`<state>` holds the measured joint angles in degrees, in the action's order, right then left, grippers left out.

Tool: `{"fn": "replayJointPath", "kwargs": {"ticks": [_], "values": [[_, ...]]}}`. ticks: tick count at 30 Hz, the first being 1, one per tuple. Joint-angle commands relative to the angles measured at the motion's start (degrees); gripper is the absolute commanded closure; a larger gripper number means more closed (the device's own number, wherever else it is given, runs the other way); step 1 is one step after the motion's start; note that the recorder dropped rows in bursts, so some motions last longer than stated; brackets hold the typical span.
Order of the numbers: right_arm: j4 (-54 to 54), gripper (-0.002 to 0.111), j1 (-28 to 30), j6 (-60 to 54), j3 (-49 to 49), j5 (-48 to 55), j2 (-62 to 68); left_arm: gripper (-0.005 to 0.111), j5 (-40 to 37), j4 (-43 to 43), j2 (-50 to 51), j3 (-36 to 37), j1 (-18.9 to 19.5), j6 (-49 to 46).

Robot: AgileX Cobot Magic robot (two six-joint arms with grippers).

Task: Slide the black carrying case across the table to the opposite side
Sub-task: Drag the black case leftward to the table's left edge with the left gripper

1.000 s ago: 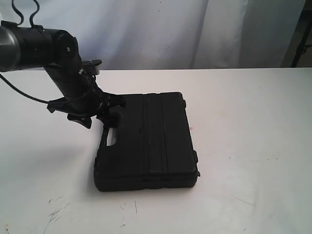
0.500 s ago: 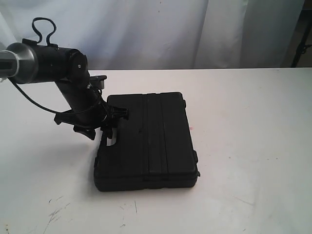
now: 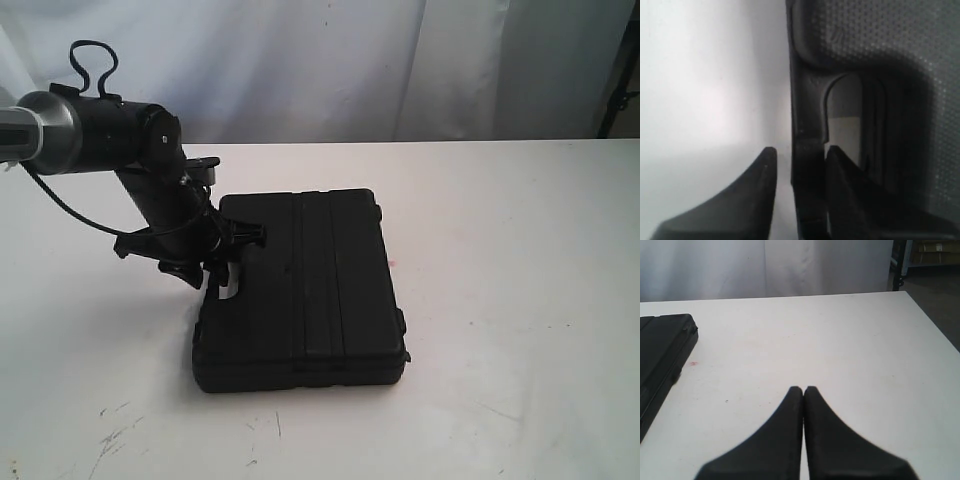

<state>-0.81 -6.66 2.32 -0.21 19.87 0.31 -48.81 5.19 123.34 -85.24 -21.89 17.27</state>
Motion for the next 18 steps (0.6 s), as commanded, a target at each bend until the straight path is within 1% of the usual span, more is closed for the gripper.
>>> {"fn": "replayJointPath", "kwargs": {"ticks": [1,2,10,18], "values": [[-0.2,0.108,0.4,0.2,0.2,-0.1,-0.3,0.103,0.4,0.0,0.3,-0.4,-0.3,-0.5],[-0.2,0.108,0.4,0.2,0.2,-0.1,-0.3,0.106,0.4,-0.1,0.3,-0.4,-0.3,-1.3],[-0.2,0.108,0.4,0.3,0.2,-0.1,-0.3,0.107,-3.1,-5.7,0.3,-0.4,0.0,-0.8],[-0.2,0.108,0.4,0.3,0.2,-0.1,-0.3,0.107,-6.9,-15.7,-0.7,-0.4,0.0,2.8]]}}
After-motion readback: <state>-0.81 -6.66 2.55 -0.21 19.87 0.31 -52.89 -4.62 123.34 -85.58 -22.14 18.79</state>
